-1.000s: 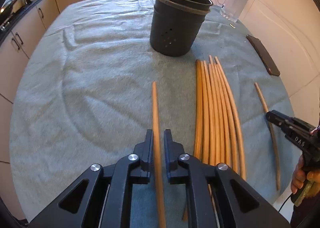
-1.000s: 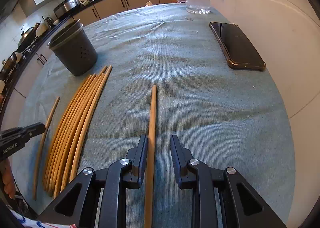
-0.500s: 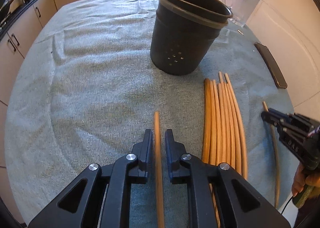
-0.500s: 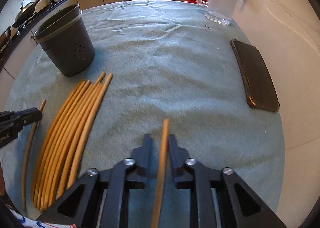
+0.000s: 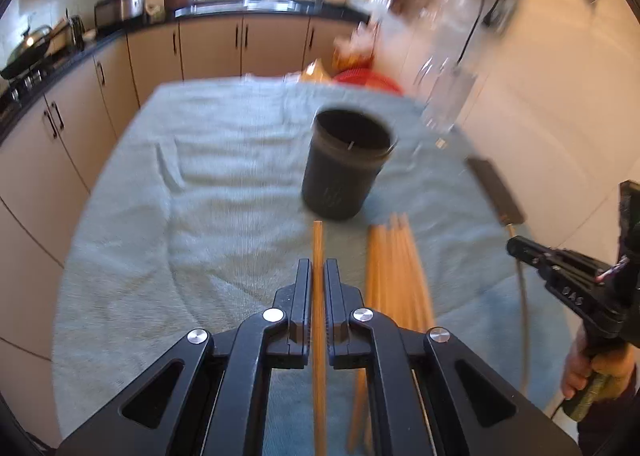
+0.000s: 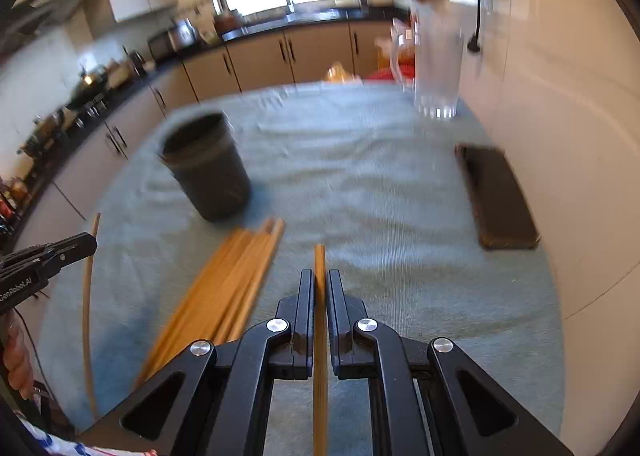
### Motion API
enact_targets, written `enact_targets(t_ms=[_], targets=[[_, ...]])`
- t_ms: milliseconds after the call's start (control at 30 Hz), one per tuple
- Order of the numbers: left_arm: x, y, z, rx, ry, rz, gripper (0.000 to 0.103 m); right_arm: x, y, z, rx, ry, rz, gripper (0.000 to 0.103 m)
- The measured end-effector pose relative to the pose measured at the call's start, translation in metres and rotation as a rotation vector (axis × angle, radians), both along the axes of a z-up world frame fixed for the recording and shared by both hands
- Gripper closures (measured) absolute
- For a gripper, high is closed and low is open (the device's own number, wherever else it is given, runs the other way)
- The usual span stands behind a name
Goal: Organize utensils
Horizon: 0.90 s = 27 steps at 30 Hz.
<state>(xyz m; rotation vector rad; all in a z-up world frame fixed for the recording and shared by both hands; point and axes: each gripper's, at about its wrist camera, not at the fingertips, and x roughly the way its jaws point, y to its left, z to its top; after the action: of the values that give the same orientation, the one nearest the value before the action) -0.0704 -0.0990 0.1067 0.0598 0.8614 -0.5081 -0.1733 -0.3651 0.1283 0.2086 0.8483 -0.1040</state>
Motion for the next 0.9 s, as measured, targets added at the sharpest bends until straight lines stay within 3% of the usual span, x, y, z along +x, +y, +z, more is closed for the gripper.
enact_targets(t_ms=[100,333,567,700,900], targets=[[-0.025,0.01,0.024,-0.033,-0.08,-0.007,0.098,-0.016,0.011,0.021,-0.004,-0.076,0.012,0.097],[-0.073,0.032,0.05,-0.061,-0.206,-0.012,0.098,-0.049,0.032,0.047,-0.001,-0.177,0.05,0.097],[-0.104,0.048,0.073,-0.116,-0.262,-0.038,0.098,-0.067,0.042,0.063,0.027,-0.232,0.096,0.097],[-0.11,0.052,0.084,-0.131,-0.308,-0.033,0.098,-0.073,0.048,0.075,0.036,-0.276,0.119,0.097],[-0.093,0.047,0.098,-0.169,-0.298,-0.034,0.098,-0.064,0.048,0.09,0.045,-0.321,0.127,0.097]])
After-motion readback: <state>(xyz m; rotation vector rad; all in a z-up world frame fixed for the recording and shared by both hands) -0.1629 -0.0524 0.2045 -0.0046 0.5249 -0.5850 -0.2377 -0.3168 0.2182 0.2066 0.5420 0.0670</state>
